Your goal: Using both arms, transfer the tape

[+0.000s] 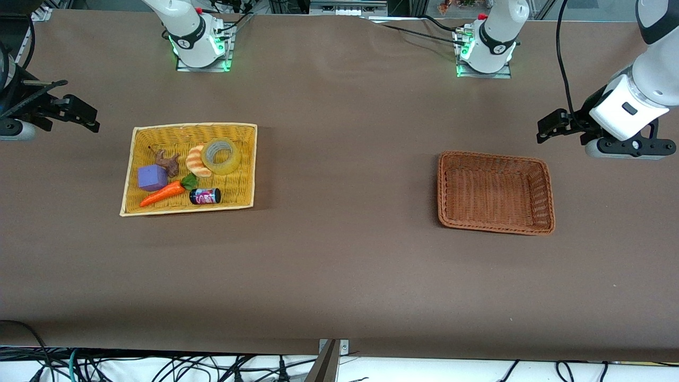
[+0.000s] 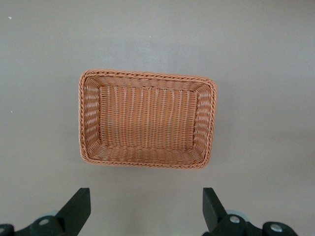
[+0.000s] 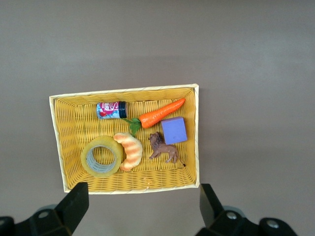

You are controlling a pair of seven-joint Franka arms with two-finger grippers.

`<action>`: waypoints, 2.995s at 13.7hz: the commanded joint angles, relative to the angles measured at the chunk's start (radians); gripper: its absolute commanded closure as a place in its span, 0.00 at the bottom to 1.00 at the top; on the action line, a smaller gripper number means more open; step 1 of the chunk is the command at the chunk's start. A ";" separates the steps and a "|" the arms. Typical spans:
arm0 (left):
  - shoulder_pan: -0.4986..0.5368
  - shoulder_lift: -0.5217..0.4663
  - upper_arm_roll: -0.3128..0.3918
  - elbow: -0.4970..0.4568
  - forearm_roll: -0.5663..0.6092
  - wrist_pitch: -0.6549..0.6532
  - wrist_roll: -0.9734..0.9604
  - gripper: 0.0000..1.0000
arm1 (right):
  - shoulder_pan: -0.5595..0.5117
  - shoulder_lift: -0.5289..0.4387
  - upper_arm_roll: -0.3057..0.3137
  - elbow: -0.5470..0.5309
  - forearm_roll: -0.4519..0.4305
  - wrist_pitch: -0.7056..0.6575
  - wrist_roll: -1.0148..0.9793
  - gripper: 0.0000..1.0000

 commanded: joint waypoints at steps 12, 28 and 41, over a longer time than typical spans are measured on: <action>-0.002 0.015 0.002 0.034 -0.012 -0.021 0.022 0.00 | -0.022 0.018 0.013 0.025 0.011 -0.009 -0.018 0.00; -0.002 0.015 0.002 0.034 -0.014 -0.021 0.022 0.00 | -0.034 0.020 0.013 0.025 0.013 -0.006 -0.017 0.00; -0.002 0.015 0.002 0.034 -0.012 -0.021 0.021 0.00 | -0.038 0.092 0.013 0.022 0.011 0.041 -0.029 0.00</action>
